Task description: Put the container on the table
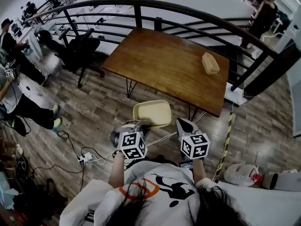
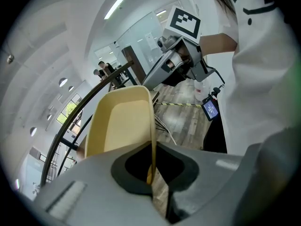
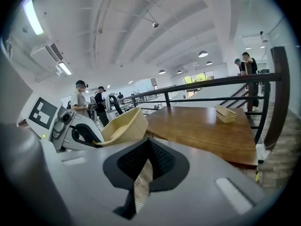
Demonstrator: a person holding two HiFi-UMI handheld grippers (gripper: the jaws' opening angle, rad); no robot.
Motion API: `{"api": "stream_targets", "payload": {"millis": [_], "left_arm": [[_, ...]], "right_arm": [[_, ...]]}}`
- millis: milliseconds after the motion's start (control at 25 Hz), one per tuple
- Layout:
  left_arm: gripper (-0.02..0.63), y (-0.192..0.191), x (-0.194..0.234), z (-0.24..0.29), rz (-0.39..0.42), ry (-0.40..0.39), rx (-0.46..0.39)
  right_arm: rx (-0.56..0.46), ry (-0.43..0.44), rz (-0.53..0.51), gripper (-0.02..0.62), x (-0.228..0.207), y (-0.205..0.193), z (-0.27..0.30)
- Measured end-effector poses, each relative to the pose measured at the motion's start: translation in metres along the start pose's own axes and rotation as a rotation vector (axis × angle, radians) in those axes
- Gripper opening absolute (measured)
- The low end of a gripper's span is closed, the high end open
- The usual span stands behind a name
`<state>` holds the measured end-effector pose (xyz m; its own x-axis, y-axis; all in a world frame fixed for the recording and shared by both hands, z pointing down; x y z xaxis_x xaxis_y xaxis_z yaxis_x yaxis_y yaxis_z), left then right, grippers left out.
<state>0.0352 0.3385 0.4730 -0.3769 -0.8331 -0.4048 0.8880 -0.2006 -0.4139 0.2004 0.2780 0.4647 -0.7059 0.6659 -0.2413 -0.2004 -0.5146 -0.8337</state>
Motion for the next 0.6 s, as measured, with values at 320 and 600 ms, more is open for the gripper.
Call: {"api": "stream_targets", "payload": {"millis": [320, 600], "left_arm": [[0.000, 0.005, 0.013, 0.019, -0.037, -0.006, 0.034], [0.000, -0.004, 0.042, 0.030, -0.037, -0.019, 0.048]], "right_arm": [[0.020, 0.054, -0.020, 0.018, -0.023, 0.007, 0.026], [0.030, 0.076, -0.002, 0.018, -0.030, 0.020, 0.056]]}}
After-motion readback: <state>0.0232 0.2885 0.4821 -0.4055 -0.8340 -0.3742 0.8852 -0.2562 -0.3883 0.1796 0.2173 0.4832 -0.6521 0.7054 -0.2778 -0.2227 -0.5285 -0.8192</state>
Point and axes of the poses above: the fingertips, and each gripper's own axes: z forward along the fingers, x to its left, y out of its top, the point moved 7 cm from there along -z, backward along the fingers, and after that the axes turned 4 degrees about x, right-handed, at the moved point
